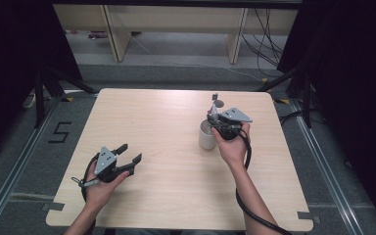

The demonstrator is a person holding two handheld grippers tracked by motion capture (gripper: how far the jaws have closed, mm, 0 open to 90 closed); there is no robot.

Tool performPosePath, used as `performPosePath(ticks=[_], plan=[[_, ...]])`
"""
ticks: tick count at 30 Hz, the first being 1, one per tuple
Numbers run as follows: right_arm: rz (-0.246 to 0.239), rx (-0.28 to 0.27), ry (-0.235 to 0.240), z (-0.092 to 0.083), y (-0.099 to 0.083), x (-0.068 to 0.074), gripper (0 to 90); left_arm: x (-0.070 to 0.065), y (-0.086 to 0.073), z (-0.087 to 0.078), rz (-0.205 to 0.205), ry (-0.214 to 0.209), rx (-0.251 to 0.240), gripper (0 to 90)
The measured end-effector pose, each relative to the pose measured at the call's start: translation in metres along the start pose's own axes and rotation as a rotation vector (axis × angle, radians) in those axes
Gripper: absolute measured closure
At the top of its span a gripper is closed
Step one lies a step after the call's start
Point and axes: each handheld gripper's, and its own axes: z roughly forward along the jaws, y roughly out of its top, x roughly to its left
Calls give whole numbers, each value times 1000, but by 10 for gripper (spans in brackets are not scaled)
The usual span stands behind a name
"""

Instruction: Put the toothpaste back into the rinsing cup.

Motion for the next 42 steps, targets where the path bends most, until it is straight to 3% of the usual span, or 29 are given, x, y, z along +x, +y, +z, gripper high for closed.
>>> performPosePath(ticks=[19, 20, 25, 40, 41, 42], plan=[[-12, -6, 0, 1, 0, -1, 610, 0, 0, 0, -1, 0, 0, 328], [16, 0, -8, 0, 0, 0, 600, 0, 0, 0, -1, 0, 1, 328], [-5, -2, -6, 1, 1, 0, 546, 0, 0, 0, 0, 0, 0, 329], [17, 68, 16, -6, -4, -2, 408, 1, 0, 0, -1, 1, 2, 328], [-29, 58, 12, -6, -4, -5, 407, 1, 0, 0, 0, 2, 2, 328], [33, 78, 16, -9, -5, -1, 406, 1, 0, 0, -1, 2, 2, 329]])
